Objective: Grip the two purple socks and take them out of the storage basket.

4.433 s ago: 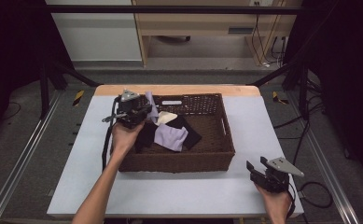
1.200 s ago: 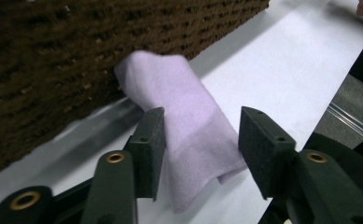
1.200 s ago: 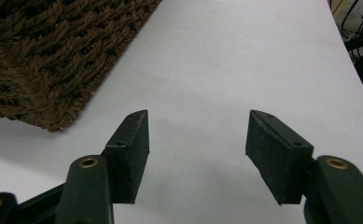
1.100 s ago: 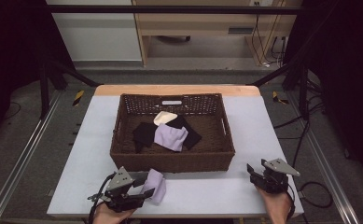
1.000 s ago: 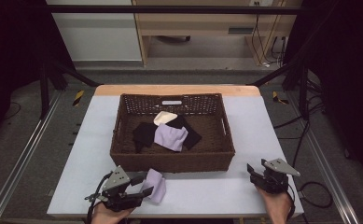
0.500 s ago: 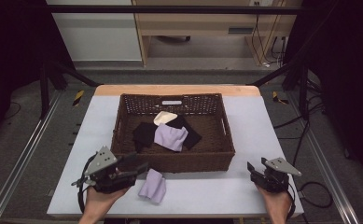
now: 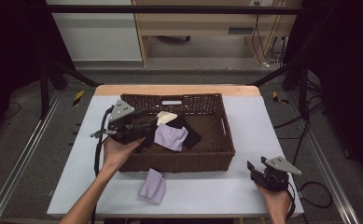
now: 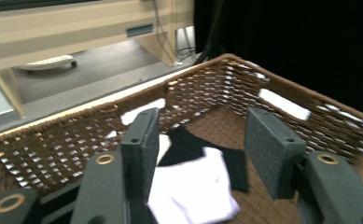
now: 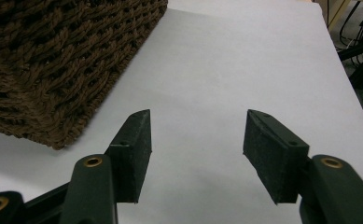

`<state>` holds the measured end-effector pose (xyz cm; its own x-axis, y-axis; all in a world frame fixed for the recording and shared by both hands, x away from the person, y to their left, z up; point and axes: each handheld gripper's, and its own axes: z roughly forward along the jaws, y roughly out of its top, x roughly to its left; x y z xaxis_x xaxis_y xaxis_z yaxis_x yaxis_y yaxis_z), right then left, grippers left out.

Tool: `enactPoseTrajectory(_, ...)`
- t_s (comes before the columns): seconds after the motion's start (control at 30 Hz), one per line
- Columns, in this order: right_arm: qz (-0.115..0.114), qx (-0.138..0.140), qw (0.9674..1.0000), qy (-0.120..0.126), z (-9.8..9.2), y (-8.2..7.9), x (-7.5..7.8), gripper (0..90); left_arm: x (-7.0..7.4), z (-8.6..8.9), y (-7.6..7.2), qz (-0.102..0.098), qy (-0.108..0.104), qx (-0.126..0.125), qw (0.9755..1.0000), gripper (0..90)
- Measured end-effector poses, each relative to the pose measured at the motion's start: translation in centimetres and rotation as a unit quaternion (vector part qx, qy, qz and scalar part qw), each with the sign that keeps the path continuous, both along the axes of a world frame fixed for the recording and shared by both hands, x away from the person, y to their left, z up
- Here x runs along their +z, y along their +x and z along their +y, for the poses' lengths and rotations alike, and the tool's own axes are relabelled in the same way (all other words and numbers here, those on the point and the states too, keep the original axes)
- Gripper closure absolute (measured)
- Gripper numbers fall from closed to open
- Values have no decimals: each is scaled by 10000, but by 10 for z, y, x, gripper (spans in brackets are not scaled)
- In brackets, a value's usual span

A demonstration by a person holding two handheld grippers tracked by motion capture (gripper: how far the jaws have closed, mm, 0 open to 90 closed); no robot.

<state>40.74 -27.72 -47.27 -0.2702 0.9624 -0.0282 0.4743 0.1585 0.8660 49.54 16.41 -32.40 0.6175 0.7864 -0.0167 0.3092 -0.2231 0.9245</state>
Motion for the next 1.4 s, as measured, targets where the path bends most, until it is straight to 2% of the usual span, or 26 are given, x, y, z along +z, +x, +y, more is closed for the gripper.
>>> enactPoseTrajectory(0.07, -3, 3, 10000, 0, 0, 0, 0, 420, -3, -3, 14, 79, -63, 61, 9999, 490)
enactPoseTrajectory(0.13, 22, 5, 10000, 2, 0, 1, -1, 420, -5, -7, 26, 73, -80, 145, 9998, 511)
enactPoseTrajectory(0.23, 22, 5, 10000, -1, 0, 1, -1, 420, -11, -14, 44, 34, 134, 303, 9994, 560)
enactPoseTrajectory(0.3, 30, 9, 10000, 13, 0, 1, -1, 420, -18, -17, 56, 68, 196, 380, 9991, 578)
enactPoseTrajectory(0.37, 33, 1, 10000, 5, 0, 1, -1, 420, -25, -20, 66, 239, 131, 401, 9988, 596)
enactPoseTrajectory(0.43, 28, 3, 10000, 2, 0, 2, -1, 420, -33, -23, 74, 351, 163, 435, 9983, 592)
enactPoseTrajectory(0.5, 22, -2, 10000, -9, -1, 3, -2, 420, -41, -25, 82, 554, 273, 470, 9970, 586)
enactPoseTrajectory(0.53, 31, -7, 10000, -8, -1, 3, -2, 420, -46, -26, 86, 729, 283, 392, 9962, 583)
enactPoseTrajectory(0.6, 46, -4, 10000, -4, 0, 3, -2, 420, -55, -30, 92, 976, 401, 400, 9936, 576)
enactPoseTrajectory(0.7, 57, -2, 10000, -25, 0, 3, -2, 420, -66, -36, 98, 1321, 629, 253, 9889, 557)
enactPoseTrajectory(0.77, 50, -5, 10000, -30, 0, 3, -2, 420, -69, -39, 98, 1411, 768, 239, 9867, 543)
enactPoseTrajectory(0.9, 59, -2, 10000, -27, 0, 3, -2, 420, -78, -45, 102, 1680, 1102, 279, 9792, 536)
enactPoseTrajectory(0.97, 48, 9, 10000, -30, 0, 3, -2, 420, -81, -47, 103, 1694, 1252, 302, 9771, 532)
enactPoseTrajectory(1.0, 44, -5, 10000, -16, 0, 2, -2, 420, -83, -48, 103, 1712, 1366, 316, 9752, 530)
enactPoseTrajectory(1.07, 43, -10, 10000, -14, 0, 2, -2, 420, -86, -49, 104, 1730, 1451, 312, 9737, 522)
enactPoseTrajectory(1.1, 42, -10, 10000, -14, 0, 2, -2, 420, -88, -50, 105, 1767, 1587, 350, 9708, 516)
enactPoseTrajectory(1.23, 61, 10, 10000, -22, 1, 2, -2, 420, -95, -51, 108, 1961, 1640, 354, 9661, 506)
enactPoseTrajectory(1.33, 77, 9, 10000, -26, 1, 3, -2, 419, -100, -52, 108, 2070, 1803, 308, 9611, 490)
enactPoseTrajectory(1.4, 84, 11, 10000, -24, 1, 3, -2, 419, -103, -55, 108, 2115, 2009, 321, 9560, 467)
